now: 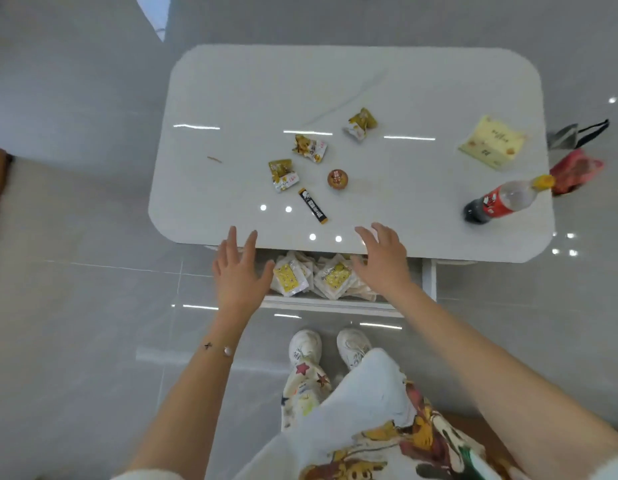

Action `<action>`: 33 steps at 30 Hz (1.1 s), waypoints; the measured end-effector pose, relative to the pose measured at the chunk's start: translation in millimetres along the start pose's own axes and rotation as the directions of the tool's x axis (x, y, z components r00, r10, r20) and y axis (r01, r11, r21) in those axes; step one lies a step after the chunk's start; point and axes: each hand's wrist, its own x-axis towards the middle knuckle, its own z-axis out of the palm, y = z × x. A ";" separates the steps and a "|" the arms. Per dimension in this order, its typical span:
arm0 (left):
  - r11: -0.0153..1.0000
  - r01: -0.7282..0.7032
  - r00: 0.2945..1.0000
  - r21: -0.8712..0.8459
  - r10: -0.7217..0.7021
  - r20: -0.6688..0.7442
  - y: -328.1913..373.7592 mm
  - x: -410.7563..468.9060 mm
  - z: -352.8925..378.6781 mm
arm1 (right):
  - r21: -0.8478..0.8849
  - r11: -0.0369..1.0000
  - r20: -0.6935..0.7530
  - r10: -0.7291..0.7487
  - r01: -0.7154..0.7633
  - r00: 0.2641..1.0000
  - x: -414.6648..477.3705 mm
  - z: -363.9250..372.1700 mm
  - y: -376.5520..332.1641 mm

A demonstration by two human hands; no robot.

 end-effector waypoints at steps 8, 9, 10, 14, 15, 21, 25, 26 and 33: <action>0.988 0.032 0.998 0.151 -0.025 -0.050 12.9 -93.5 -91.3 | -0.198 0.959 -0.008 -0.207 0.201 0.978 -73.4 -99.1 -58.4; 0.989 0.057 0.997 0.139 -0.049 -0.061 10.6 -106.0 -96.3 | -0.230 0.945 0.002 -0.241 0.235 0.971 -81.8 -104.5 -64.5; 0.989 0.084 0.994 0.124 -0.076 -0.075 7.4 -118.3 -100.6 | -0.262 0.927 0.010 -0.276 0.269 0.961 -89.6 -107.7 -69.8; 0.973 0.204 0.974 0.103 -0.192 -0.122 -8.7 -158.2 -116.8 | -0.362 0.846 0.051 -0.401 0.391 0.915 -110.2 -114.3 -99.0; 0.966 0.240 0.965 0.091 -0.227 -0.133 -12.9 -166.8 -120.6 | -0.376 0.825 0.070 -0.429 0.423 0.900 -114.0 -114.0 -108.9; 0.927 0.373 0.909 0.024 -0.360 -0.211 -42.5 -210.0 -139.5 | -0.393 0.683 0.146 -0.615 0.616 0.775 -136.3 -104.8 -173.9; 0.892 0.451 0.859 -0.044 -0.447 -0.250 -64.3 -232.9 -148.7 | -0.386 0.605 0.215 -0.675 0.696 0.706 -146.9 -94.3 -214.1; 0.881 0.469 0.845 -0.064 -0.468 -0.259 -69.7 -238.5 -151.6 | -0.381 0.585 0.232 -0.690 0.716 0.686 -149.0 -91.0 -224.8; 0.776 0.602 0.719 -0.189 -0.629 -0.294 -133.4 -276.1 -176.5 | -0.325 0.455 0.324 -0.770 0.829 0.549 -166.9 -57.8 -323.7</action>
